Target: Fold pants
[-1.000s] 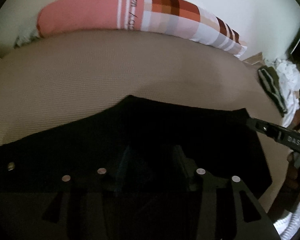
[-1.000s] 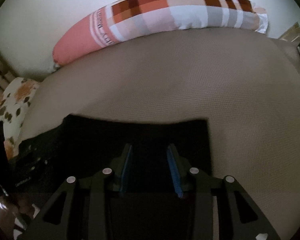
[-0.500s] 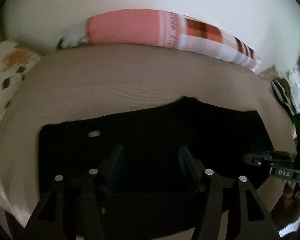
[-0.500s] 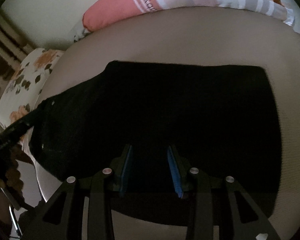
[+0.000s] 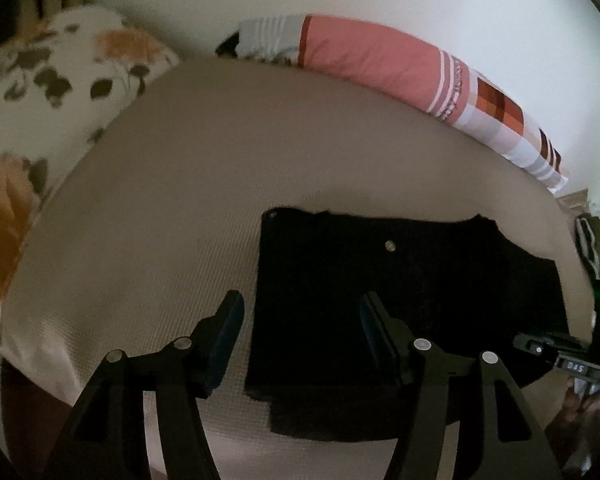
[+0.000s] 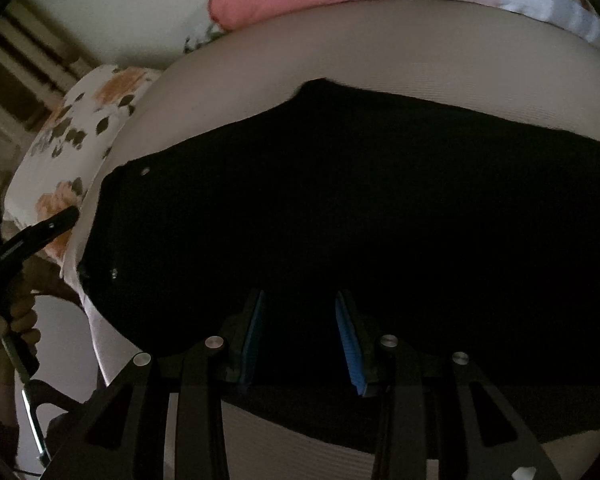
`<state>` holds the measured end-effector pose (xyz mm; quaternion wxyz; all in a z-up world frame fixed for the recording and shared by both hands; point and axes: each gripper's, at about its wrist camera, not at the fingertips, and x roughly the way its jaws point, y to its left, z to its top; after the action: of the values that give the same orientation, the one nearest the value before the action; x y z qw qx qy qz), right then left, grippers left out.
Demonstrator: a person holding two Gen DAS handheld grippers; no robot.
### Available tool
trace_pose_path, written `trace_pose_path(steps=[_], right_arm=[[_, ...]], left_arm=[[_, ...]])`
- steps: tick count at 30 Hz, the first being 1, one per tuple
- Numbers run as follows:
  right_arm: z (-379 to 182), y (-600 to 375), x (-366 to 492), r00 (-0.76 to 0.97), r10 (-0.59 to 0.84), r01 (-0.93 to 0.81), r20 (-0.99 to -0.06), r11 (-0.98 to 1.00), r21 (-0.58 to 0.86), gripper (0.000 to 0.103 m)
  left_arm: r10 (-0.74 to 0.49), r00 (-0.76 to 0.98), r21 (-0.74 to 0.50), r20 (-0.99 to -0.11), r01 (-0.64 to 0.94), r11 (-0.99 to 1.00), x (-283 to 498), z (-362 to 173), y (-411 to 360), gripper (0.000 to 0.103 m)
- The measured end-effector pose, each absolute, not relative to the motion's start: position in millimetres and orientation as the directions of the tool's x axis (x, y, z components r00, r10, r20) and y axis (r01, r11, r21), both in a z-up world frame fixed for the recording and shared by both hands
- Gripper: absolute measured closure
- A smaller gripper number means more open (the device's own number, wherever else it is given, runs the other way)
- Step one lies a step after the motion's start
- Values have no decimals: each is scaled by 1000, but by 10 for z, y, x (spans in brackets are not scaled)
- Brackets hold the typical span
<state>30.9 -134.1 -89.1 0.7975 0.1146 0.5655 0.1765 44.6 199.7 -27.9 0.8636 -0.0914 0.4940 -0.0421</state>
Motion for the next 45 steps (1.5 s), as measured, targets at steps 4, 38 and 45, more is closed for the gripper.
trace_pose_path(steps=[4, 38, 45], right_arm=[[-890, -1110, 382, 269, 425, -193, -864, 903, 384, 68], [-398, -1363, 633, 351, 415, -15, -840, 899, 438, 57], [-265, -1528, 482, 413, 413, -25, -812, 896, 443, 57]], left_arm=[[-265, 450, -303, -853, -12, 953, 517, -396, 2164, 41], [-787, 133, -779, -602, 116, 616, 1222, -1097, 2399, 55], [-652, 267, -681, -710, -24, 731, 1000, -807, 2276, 78]])
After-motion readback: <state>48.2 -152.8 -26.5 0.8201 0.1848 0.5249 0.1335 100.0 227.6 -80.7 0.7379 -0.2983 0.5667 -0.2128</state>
